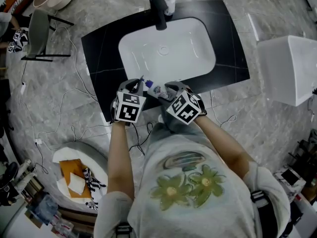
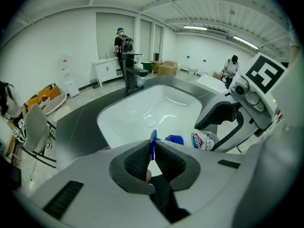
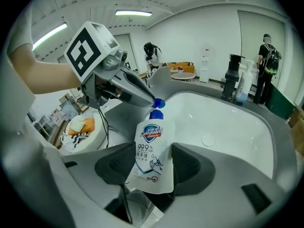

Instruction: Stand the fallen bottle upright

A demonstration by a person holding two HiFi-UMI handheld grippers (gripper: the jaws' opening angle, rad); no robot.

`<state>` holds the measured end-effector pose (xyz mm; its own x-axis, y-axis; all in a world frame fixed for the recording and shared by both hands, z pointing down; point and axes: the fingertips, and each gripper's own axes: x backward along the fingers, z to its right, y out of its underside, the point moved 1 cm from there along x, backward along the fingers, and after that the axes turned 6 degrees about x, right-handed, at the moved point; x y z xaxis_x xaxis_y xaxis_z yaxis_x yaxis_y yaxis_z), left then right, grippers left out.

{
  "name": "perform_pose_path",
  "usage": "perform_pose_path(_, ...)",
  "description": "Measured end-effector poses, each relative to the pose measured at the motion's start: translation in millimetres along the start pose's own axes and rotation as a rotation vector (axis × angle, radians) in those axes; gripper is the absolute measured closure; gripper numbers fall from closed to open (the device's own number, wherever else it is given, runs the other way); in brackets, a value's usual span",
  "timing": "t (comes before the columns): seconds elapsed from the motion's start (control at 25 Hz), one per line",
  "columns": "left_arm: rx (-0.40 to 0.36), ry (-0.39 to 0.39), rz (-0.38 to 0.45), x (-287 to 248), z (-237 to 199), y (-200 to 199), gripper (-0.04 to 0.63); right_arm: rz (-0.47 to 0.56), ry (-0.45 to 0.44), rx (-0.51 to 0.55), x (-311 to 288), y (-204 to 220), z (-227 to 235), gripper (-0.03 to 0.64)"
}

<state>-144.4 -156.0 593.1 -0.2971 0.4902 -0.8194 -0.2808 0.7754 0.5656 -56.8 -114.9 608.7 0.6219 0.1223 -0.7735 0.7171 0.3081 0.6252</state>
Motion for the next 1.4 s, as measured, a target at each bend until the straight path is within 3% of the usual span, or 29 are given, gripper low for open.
perform_pose_path(0.28, -0.065, -0.068, 0.015, 17.0, 6.4, -11.9, 0.557, 0.052, 0.025, 0.025, 5.7, -4.8, 0.0, 0.365)
perform_pose_path(0.84, -0.287, -0.183, 0.044, 49.6, 32.6, -34.5, 0.557, 0.141, 0.084, 0.039, 20.7, -10.7, -2.8, 0.374)
perform_pose_path(1.4, -0.396, -0.171, 0.072, 66.2, 70.2, -42.4, 0.546, 0.173, 0.153, -0.001, 37.4, 1.7, -8.9, 0.387)
